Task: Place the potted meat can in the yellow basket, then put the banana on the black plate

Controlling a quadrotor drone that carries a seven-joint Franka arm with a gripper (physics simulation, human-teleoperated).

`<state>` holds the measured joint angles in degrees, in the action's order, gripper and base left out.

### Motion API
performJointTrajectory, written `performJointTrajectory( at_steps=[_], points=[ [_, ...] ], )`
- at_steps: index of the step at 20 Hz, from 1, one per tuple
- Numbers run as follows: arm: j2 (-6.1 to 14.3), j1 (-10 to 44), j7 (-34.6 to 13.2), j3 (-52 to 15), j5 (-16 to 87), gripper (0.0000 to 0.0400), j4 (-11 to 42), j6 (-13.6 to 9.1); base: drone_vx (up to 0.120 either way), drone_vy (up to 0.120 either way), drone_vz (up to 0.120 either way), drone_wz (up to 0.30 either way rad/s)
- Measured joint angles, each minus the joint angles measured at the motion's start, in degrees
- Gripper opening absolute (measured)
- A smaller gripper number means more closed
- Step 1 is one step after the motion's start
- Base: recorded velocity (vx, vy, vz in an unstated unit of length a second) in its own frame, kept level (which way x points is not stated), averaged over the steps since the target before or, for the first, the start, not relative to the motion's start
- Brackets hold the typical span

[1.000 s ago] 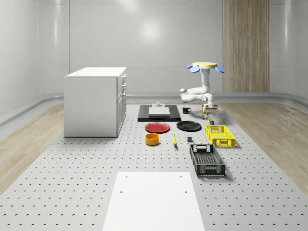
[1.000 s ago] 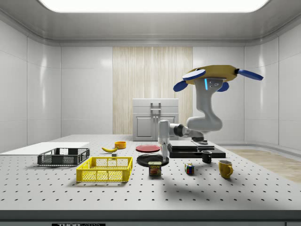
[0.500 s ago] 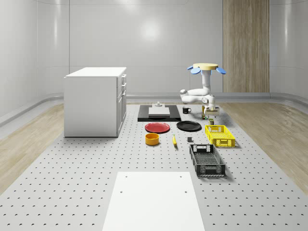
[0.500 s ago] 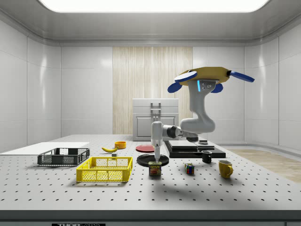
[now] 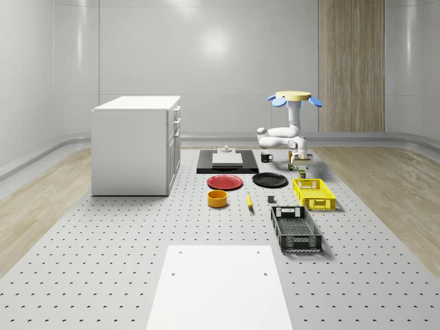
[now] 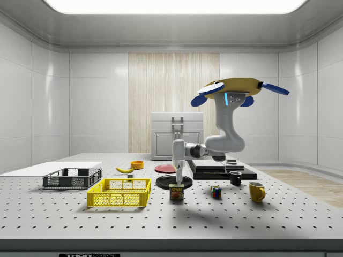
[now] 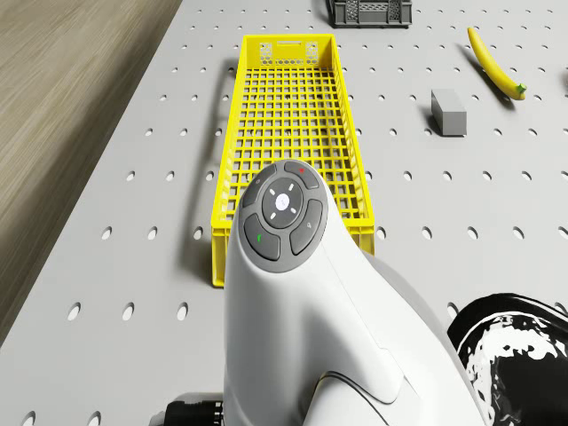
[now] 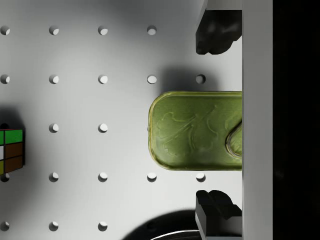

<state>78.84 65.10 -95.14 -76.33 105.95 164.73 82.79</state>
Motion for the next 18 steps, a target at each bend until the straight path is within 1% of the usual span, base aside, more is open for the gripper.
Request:
performJointTrajectory(
  at_steps=[3, 8, 12, 18],
  points=[
    [0.6, 0.1, 0.0, 1.2, 1.0, 0.04, -0.3, 1.0, 0.0, 0.0, 0.0, 0.0],
    [0.9, 2.4, -0.3, 1.3, 1.2, 0.04, -2.4, 1.9, 0.0, 0.0, 0.0, 0.0],
    [1.3, 3.5, -0.3, 2.6, 2.4, 0.04, -3.6, 3.1, 0.0, 0.0, 0.0, 0.0],
    [2.1, 3.8, 0.1, 3.6, 3.1, 0.04, -4.5, 4.4, 0.0, 0.0, 0.0, 0.0]
  ],
)
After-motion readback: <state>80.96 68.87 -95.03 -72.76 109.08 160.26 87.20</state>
